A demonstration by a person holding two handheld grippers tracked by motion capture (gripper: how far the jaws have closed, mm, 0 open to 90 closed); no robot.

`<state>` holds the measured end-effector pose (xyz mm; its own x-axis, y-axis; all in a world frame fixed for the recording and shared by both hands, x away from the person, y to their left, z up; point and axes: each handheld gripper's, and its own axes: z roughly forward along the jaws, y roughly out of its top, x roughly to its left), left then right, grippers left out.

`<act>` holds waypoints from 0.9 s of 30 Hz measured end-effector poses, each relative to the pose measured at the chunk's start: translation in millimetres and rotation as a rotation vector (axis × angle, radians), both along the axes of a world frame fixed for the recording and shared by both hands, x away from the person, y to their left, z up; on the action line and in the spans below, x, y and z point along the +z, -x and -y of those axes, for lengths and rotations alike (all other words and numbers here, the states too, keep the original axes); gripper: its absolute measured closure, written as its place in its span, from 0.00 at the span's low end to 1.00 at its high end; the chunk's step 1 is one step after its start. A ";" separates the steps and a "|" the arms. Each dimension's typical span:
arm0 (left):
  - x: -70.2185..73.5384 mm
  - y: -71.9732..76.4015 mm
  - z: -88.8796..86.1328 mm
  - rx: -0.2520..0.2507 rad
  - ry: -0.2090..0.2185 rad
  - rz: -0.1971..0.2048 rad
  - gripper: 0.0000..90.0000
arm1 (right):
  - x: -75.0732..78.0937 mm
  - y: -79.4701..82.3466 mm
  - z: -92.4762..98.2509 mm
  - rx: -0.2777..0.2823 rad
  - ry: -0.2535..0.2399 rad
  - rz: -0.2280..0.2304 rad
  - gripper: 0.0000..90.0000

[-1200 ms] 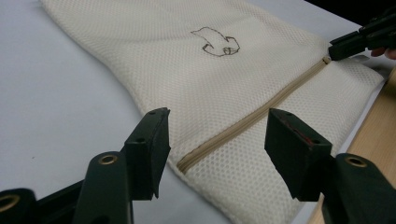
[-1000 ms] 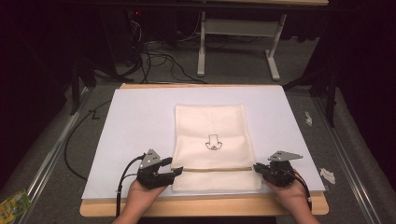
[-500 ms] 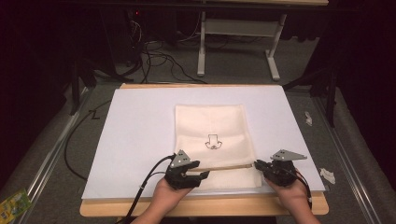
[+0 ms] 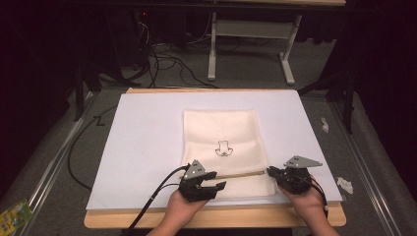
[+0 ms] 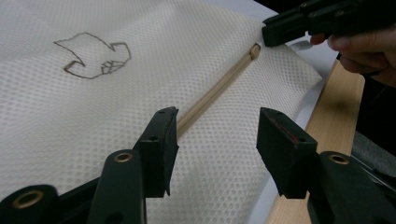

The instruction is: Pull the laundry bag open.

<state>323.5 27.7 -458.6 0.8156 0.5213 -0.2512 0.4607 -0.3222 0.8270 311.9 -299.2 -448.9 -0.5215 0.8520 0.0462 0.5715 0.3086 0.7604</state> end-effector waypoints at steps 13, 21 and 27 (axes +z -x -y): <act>-4.2 -19.7 91.1 -0.096 0.001 -0.081 0.67 | 2.4 5.4 1.0 0.001 -0.010 0.017 0.94; -10.8 -27.4 118.5 -0.057 0.008 -0.108 0.78 | 3.7 0.6 1.5 0.007 -0.043 0.022 0.94; -11.9 -20.9 127.1 0.023 0.045 -0.068 0.87 | 5.6 0.1 -1.8 0.018 -0.045 0.030 0.94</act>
